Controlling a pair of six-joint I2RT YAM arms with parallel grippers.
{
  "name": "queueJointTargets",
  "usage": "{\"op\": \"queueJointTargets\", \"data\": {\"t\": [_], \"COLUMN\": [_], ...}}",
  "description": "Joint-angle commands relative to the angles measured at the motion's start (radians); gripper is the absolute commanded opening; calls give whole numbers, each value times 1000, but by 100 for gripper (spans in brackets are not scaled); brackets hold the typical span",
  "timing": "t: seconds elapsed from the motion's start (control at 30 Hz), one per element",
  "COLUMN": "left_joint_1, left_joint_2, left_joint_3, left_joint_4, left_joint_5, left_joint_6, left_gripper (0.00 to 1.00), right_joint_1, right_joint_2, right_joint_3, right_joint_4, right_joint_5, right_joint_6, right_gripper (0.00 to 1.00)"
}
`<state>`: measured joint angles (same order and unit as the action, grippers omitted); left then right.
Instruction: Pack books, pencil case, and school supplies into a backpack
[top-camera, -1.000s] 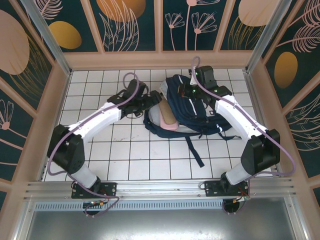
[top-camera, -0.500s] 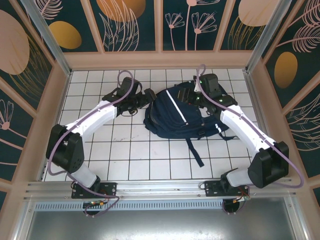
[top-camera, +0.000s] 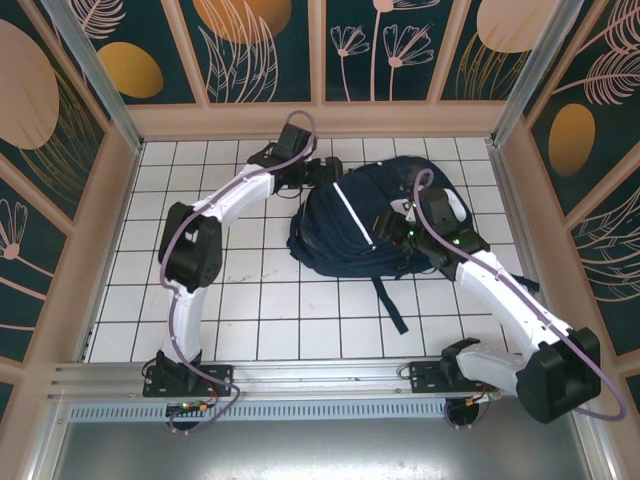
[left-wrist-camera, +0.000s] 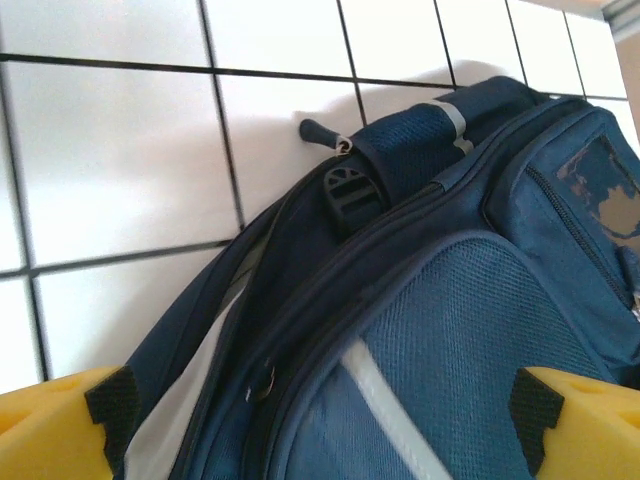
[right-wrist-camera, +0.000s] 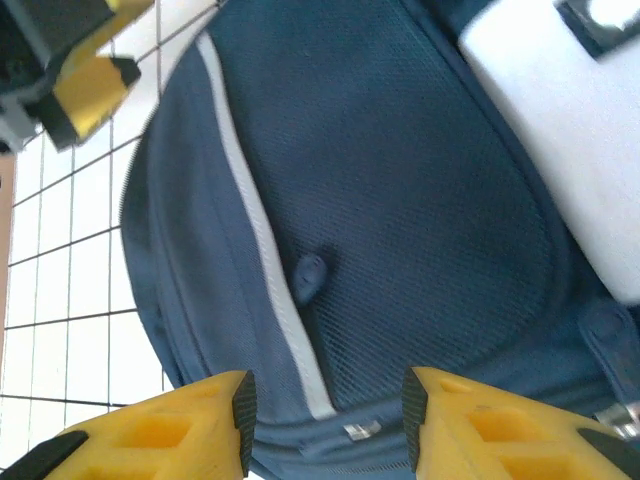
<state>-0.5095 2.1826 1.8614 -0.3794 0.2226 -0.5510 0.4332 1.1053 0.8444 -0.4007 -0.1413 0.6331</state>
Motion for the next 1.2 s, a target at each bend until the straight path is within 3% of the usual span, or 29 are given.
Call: {"op": "queueJointTargets", "data": {"t": [0.0,0.27,0.43,0.5,0.7,0.93,1.17], "left_joint_1": [-1,-1,-3,-1,-1,2,-5], "left_joint_2": [101,134,86,57,-72,-242,-478], "left_joint_3": [77,-1,-61,-85,-153,-257,-555], "left_joint_4": [-66,-4,8,14,36,56,195], "left_joint_5": [119,181,126,102,-10,-71,-58], "left_joint_6": [85,65,66,60,23,-62,-194], "left_gripper": [95,84,87,89,96,96,93], "right_joint_1": [6,3,-9,-23,-12,96,108], "right_joint_2": [-52,-82,-93,-111,-64,69,198], "right_joint_3": [-50,-131,-157,-185,-285,-214,-88], "right_joint_4": [-37,-67,-96,-64,97,209,195], "right_joint_5": [62,135,204,161,-74,-52,-26], "right_joint_6": [75,131,160,150,152,167,110], "right_gripper": [45,46,47,42,45,44,45]}}
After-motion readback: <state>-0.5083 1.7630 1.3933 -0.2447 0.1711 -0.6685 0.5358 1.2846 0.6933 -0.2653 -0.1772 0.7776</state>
